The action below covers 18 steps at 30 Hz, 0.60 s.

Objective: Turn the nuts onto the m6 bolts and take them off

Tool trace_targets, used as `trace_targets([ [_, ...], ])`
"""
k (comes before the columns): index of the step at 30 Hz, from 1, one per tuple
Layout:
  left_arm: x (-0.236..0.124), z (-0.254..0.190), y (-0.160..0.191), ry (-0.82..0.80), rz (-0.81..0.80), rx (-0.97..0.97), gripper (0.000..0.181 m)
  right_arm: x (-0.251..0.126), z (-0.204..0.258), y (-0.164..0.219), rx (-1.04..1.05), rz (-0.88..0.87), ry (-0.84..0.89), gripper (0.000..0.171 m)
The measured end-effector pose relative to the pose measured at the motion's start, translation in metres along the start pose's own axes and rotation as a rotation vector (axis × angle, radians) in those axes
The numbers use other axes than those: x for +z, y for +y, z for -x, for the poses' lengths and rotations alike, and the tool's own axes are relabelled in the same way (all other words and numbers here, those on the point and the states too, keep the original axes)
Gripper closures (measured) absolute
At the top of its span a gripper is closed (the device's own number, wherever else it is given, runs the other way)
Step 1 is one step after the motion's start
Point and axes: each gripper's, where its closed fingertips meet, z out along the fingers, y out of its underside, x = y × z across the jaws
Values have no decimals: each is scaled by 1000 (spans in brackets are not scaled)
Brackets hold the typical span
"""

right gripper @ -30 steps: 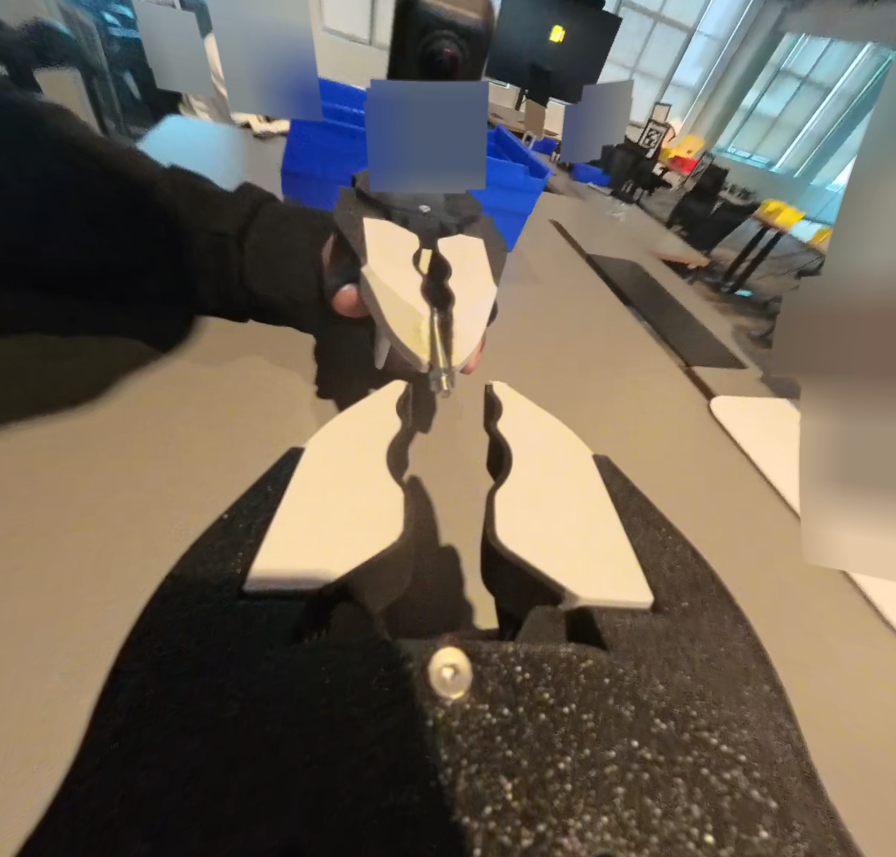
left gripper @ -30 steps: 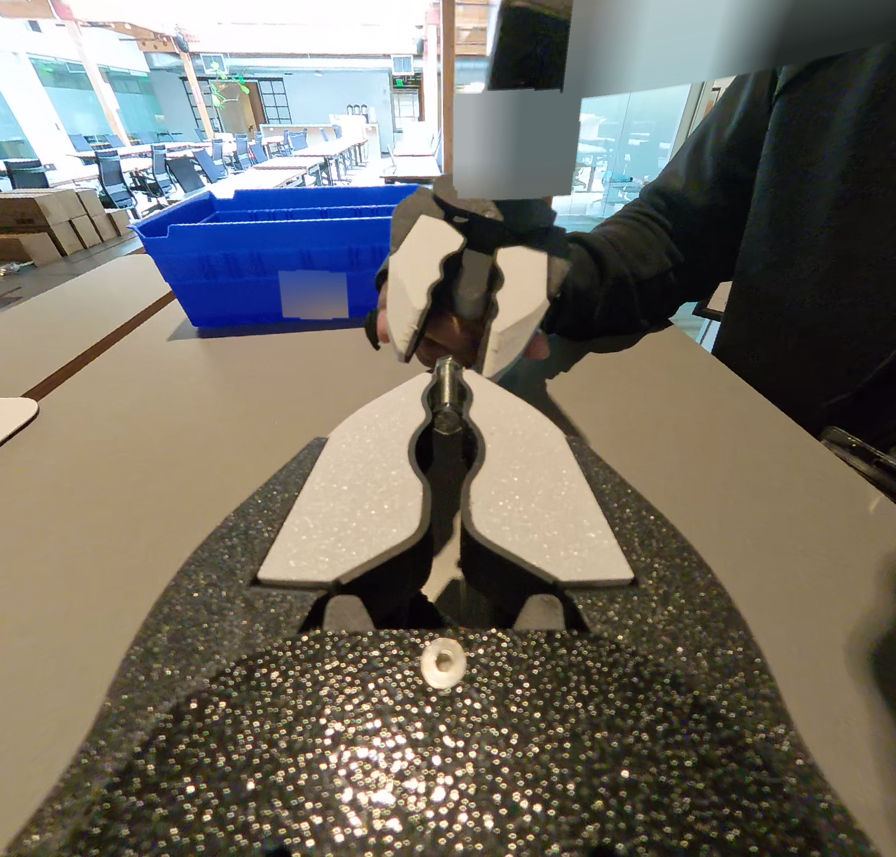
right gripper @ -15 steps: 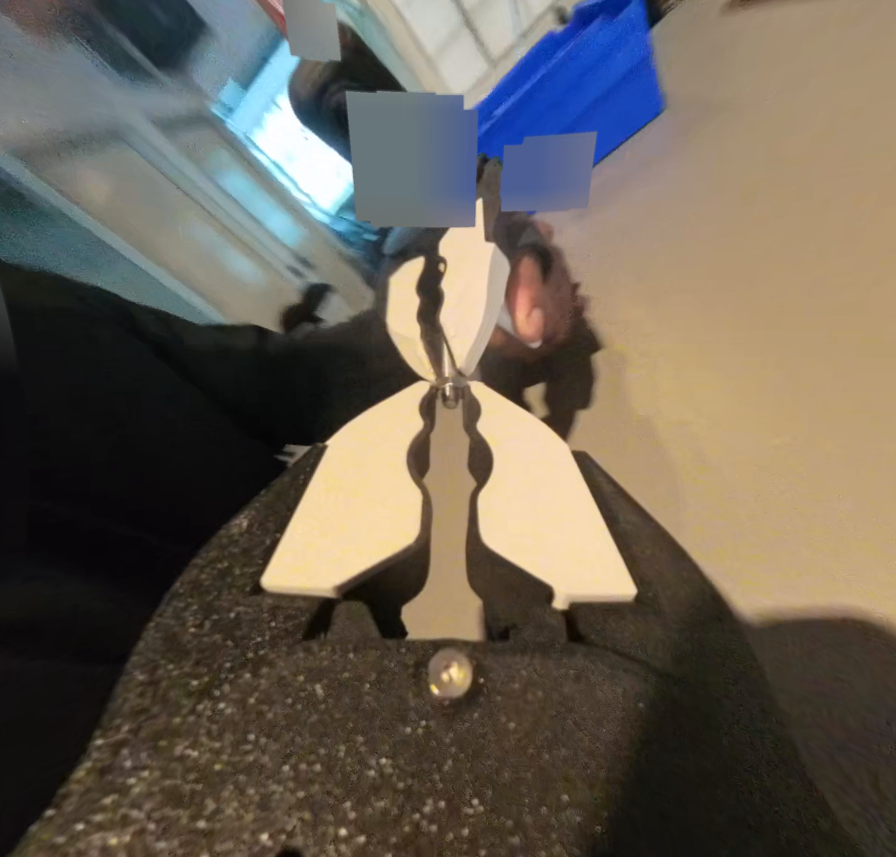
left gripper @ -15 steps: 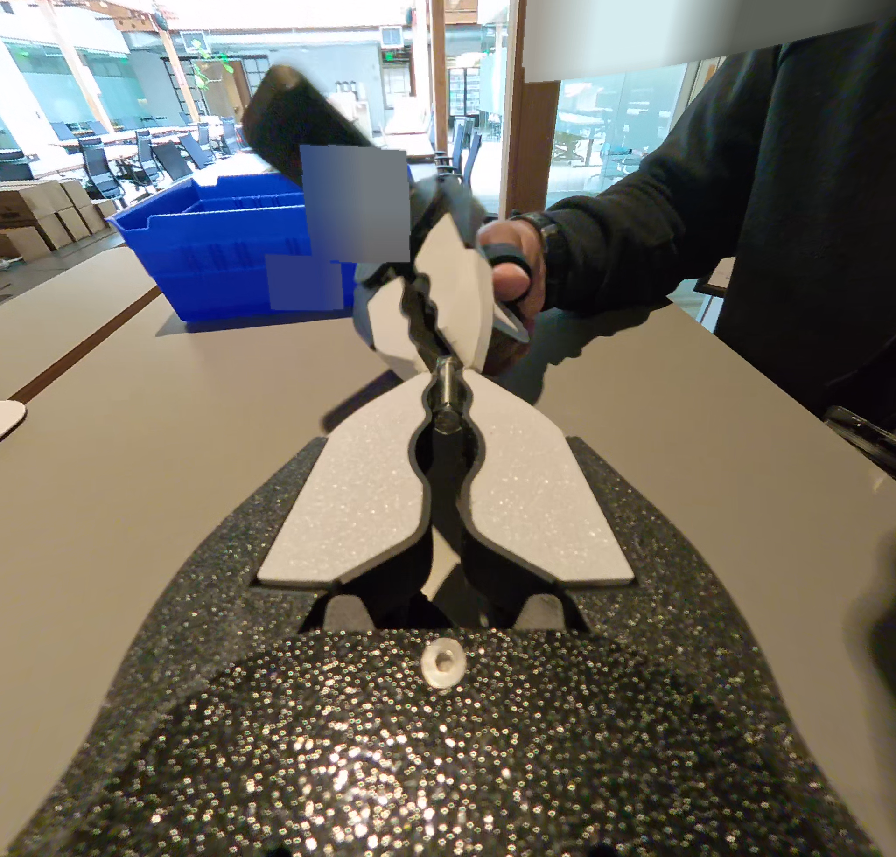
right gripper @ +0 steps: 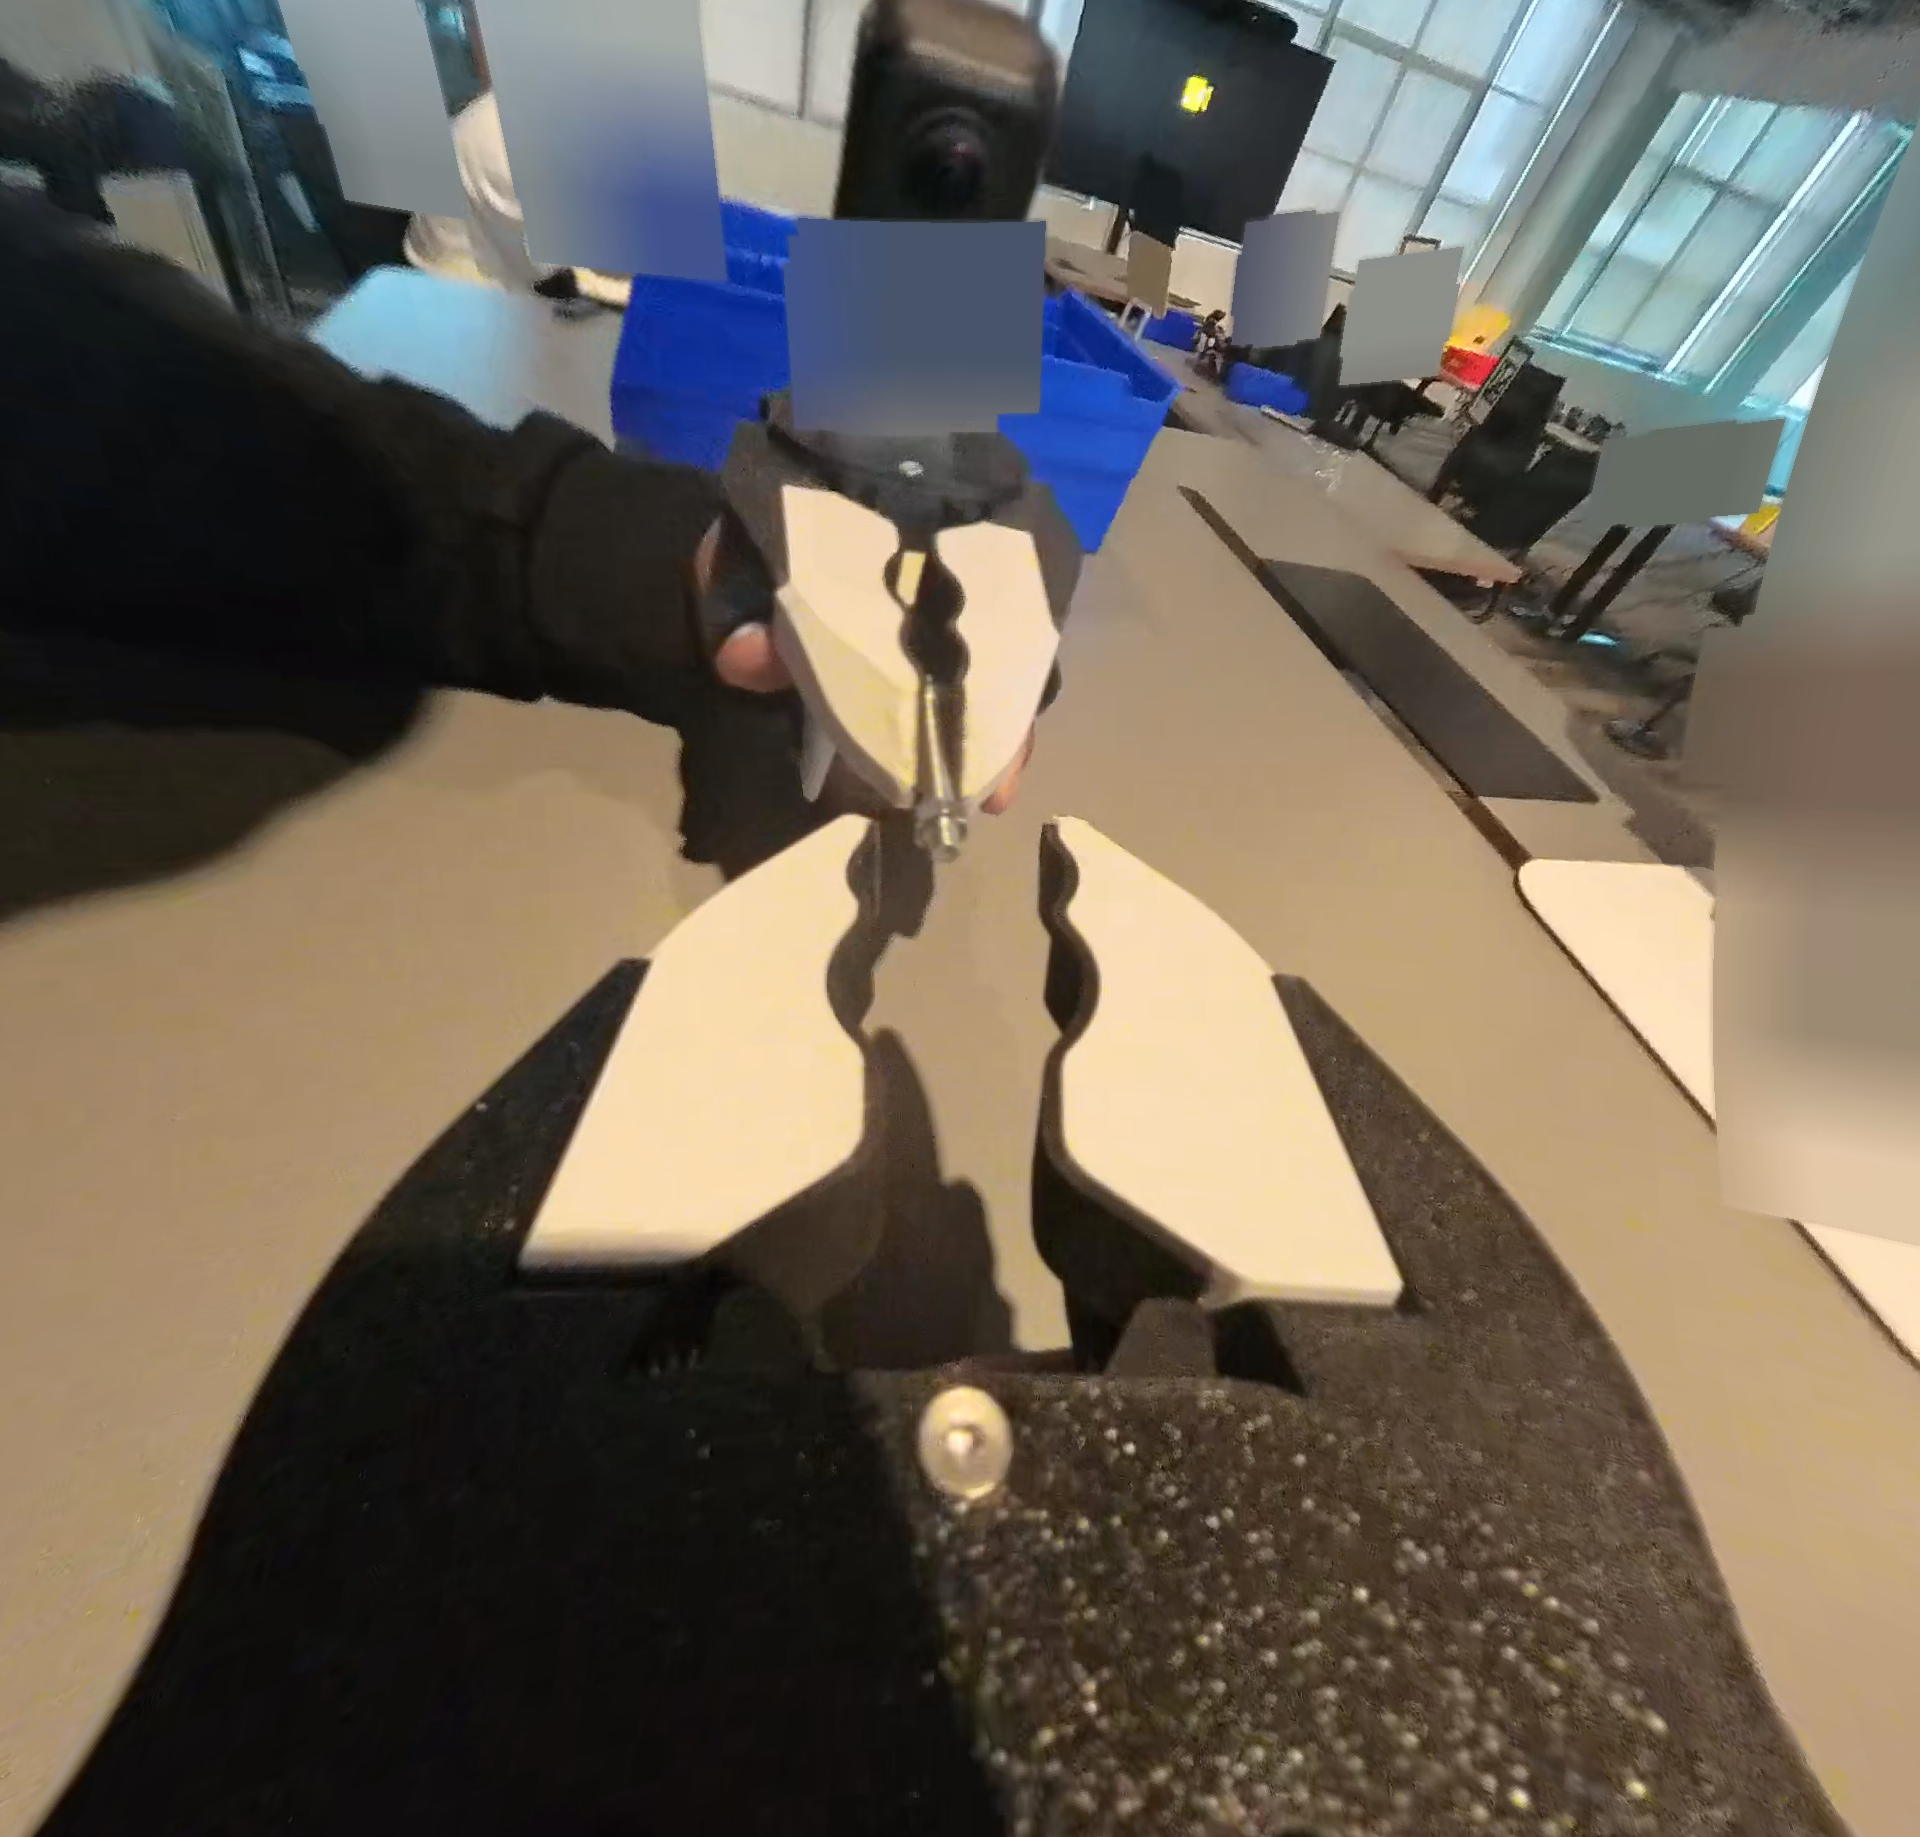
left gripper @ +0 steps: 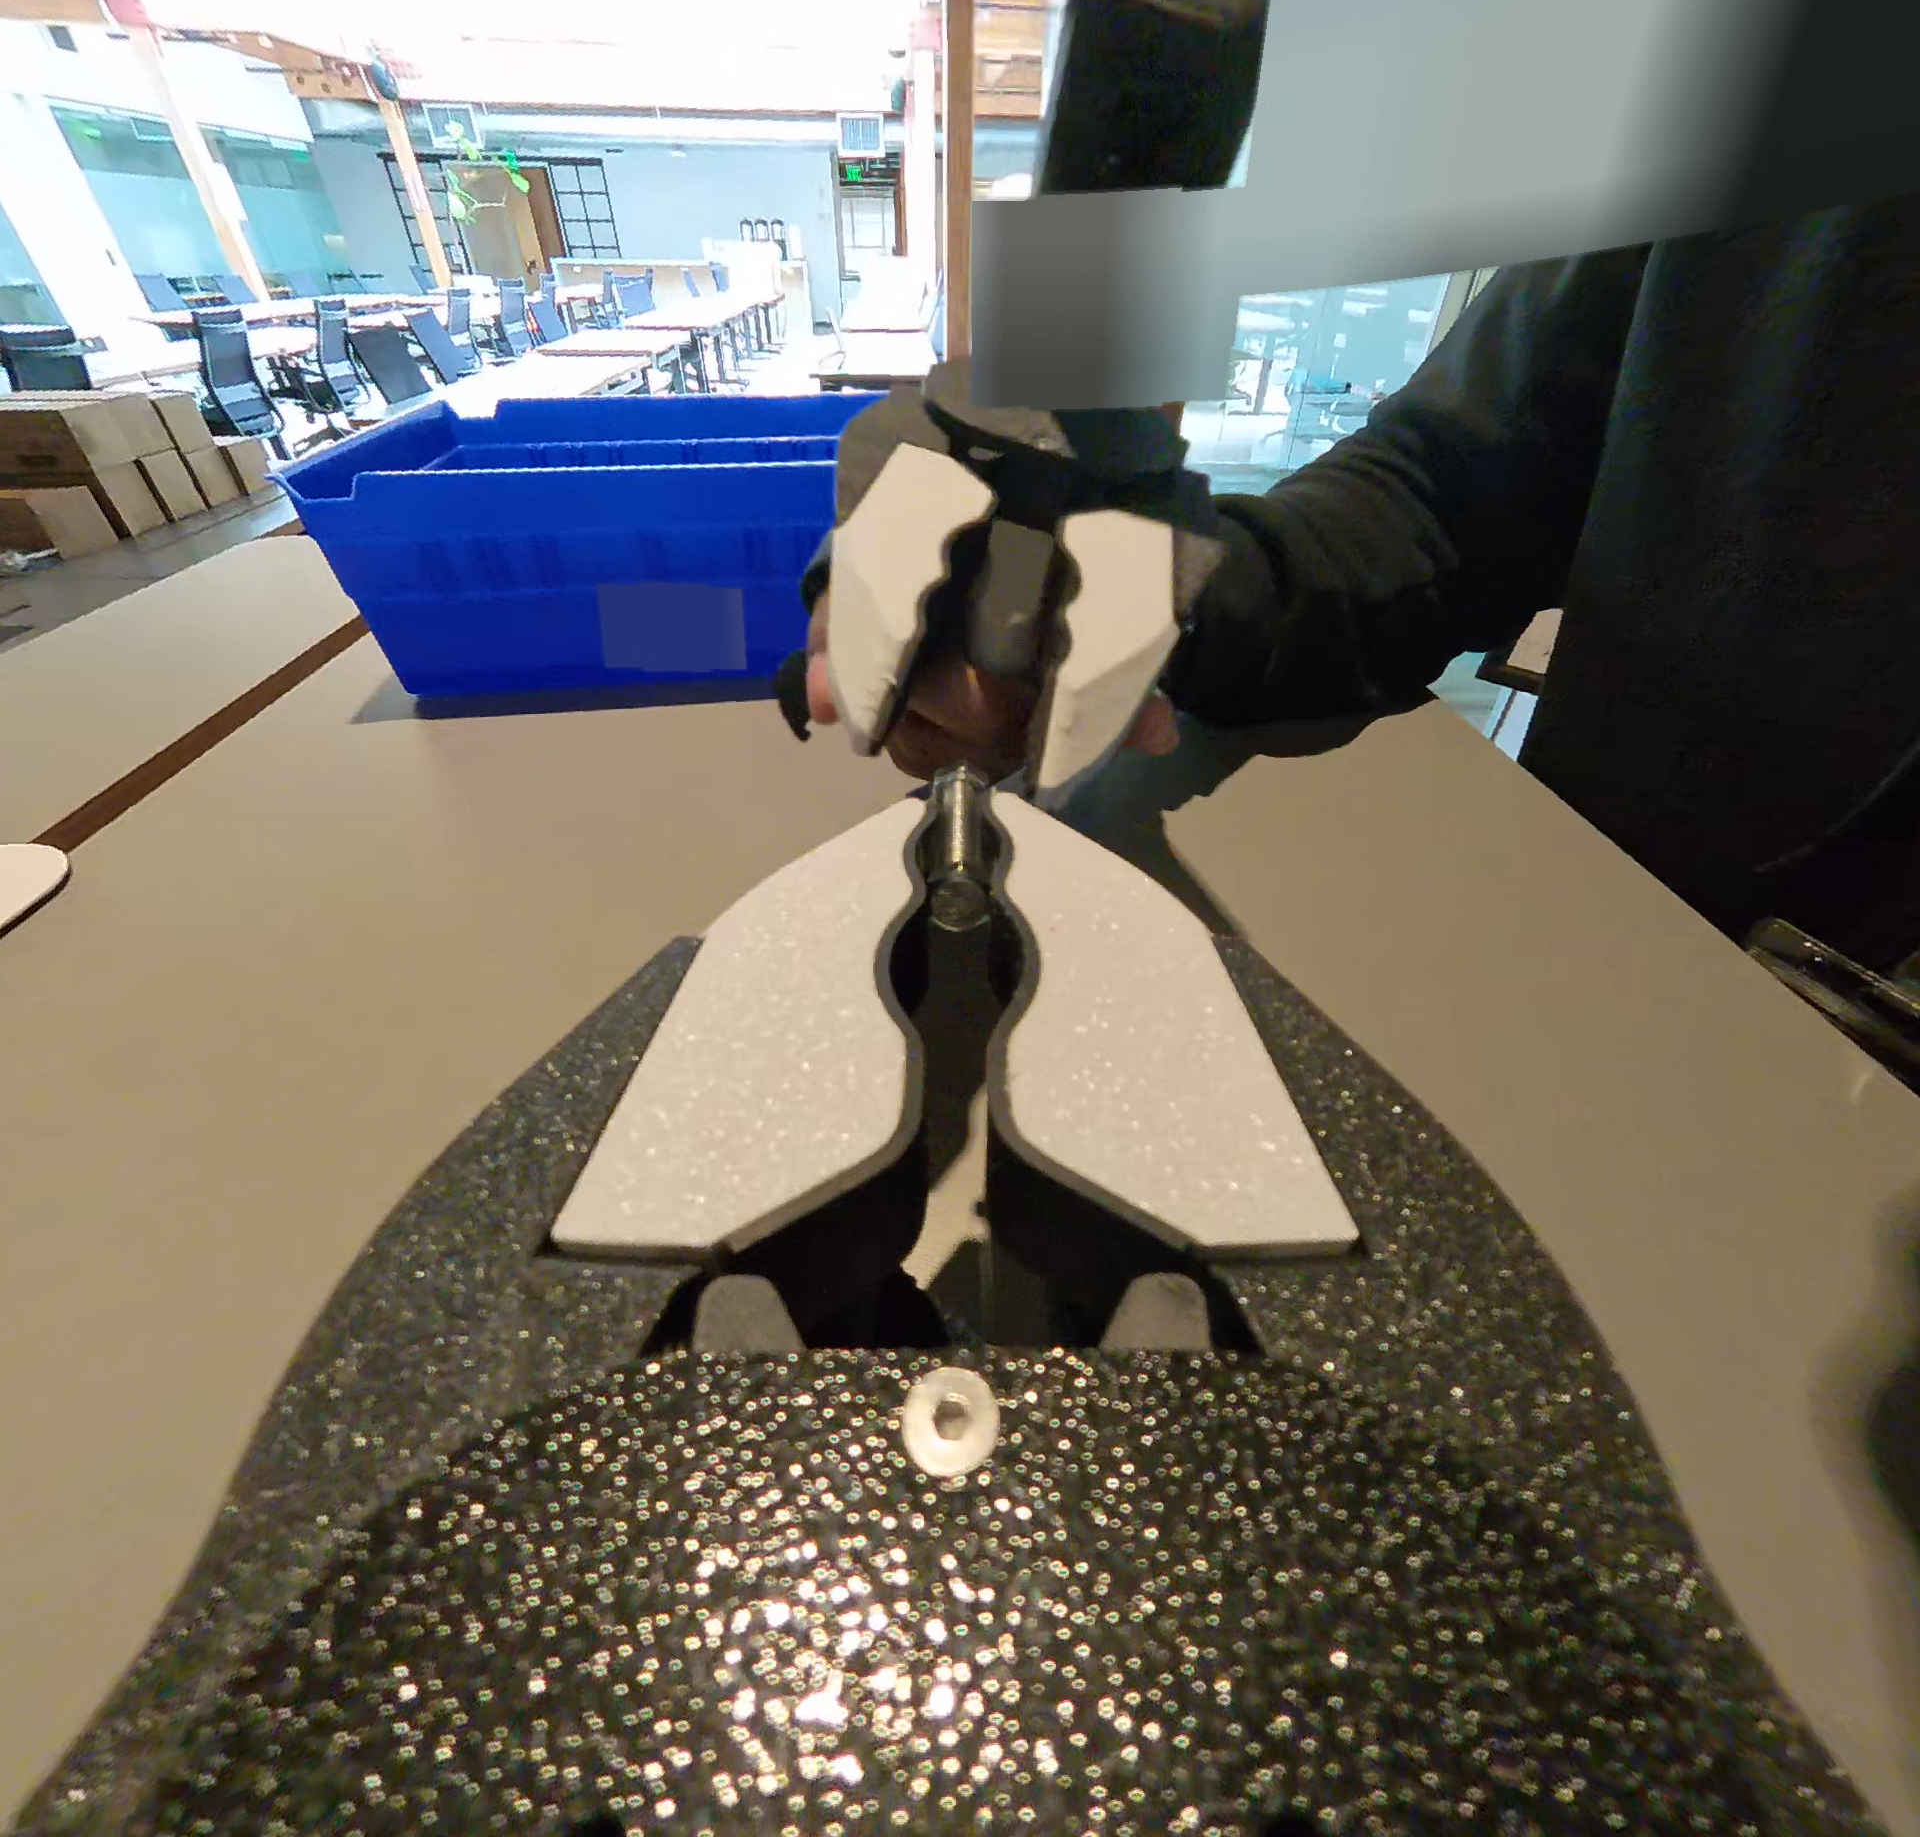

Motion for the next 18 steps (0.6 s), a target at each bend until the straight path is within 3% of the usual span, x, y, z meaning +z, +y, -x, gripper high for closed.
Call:
trace_targets([
  [4,1,-1,1,5,8,3,176,6,2,5,-28,32,32,152],
  [7,2,-2,3,7,24,13,176,9,6,7,72,36,-15,161],
  [9,2,-3,2,10,17,18,176,9,8,6,316,29,-121,161],
  [12,3,-4,3,15,23,21,176,7,12,3,851,-24,-362,161],
  [14,4,-3,5,4,37,25,176,5,12,4,1023,-75,-468,161],
  [16,4,-4,4,6,32,25,176,6,11,5,988,-92,-467,158],
  [18,1,-2,1,4,10,12,176,6,8,4,871,-81,-408,144],
])
